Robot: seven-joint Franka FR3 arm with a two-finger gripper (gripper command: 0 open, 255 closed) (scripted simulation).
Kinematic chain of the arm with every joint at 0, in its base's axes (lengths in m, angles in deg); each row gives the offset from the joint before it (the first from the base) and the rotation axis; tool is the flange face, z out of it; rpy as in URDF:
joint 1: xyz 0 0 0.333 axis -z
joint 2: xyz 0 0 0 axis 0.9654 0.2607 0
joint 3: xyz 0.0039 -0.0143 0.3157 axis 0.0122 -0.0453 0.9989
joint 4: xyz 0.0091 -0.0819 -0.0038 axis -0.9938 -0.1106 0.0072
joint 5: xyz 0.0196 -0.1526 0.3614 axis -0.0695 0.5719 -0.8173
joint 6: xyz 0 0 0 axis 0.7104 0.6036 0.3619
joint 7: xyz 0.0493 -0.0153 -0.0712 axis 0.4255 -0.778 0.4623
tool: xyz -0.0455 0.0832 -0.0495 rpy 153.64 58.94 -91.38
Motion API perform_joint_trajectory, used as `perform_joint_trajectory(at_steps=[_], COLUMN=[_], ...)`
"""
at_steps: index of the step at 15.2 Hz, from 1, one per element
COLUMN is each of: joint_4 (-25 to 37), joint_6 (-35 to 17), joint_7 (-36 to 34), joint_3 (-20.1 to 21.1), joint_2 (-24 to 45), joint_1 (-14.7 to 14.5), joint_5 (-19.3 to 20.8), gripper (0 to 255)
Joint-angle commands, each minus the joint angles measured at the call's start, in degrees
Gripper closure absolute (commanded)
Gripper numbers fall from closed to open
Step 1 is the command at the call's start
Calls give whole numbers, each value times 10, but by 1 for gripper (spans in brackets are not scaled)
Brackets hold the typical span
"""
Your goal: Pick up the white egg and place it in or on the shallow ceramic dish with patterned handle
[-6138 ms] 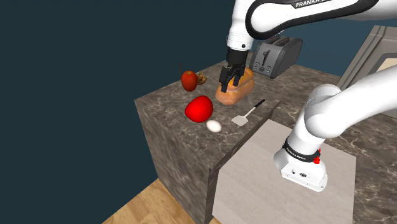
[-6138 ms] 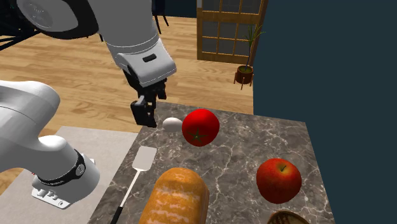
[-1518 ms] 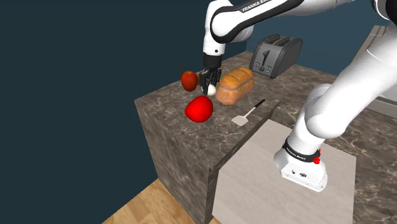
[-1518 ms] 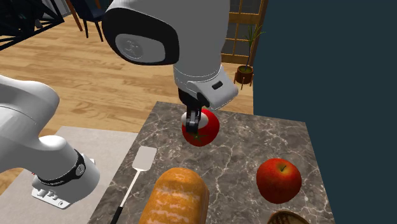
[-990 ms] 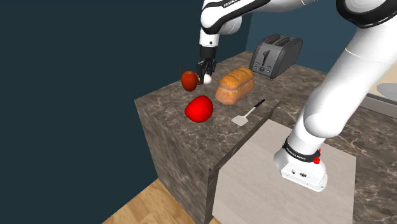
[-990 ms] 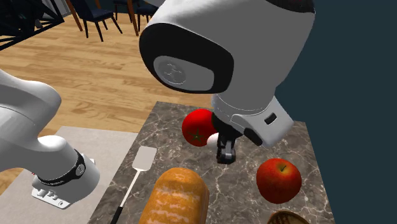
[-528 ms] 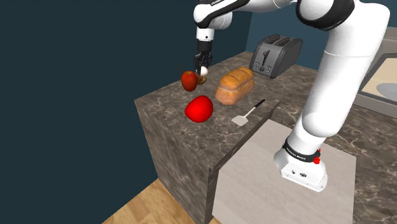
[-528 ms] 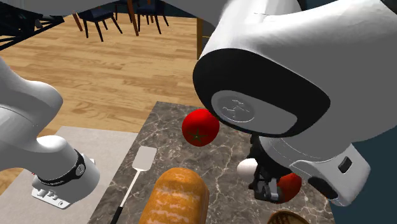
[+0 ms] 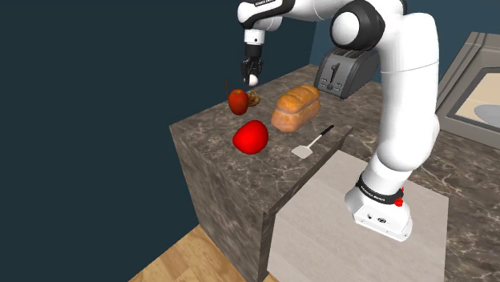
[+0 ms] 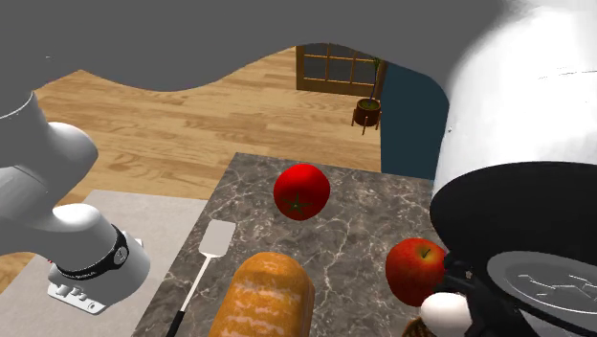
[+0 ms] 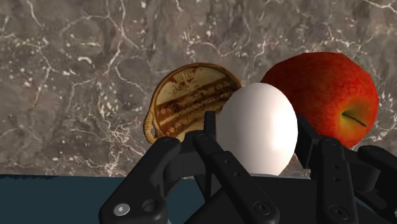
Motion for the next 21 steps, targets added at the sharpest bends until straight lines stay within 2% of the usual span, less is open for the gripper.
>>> perform_joint_trajectory(at_steps=[1,14,21], joint_4=[117,39,39], joint_6=[46,-44,-44], joint_7=[11,28,28], joint_3=[-2,1,1], joint_2=[74,88,88], joint_1=[24,20,20], joint_5=[-9,-14,-14], gripper=[255,255,255])
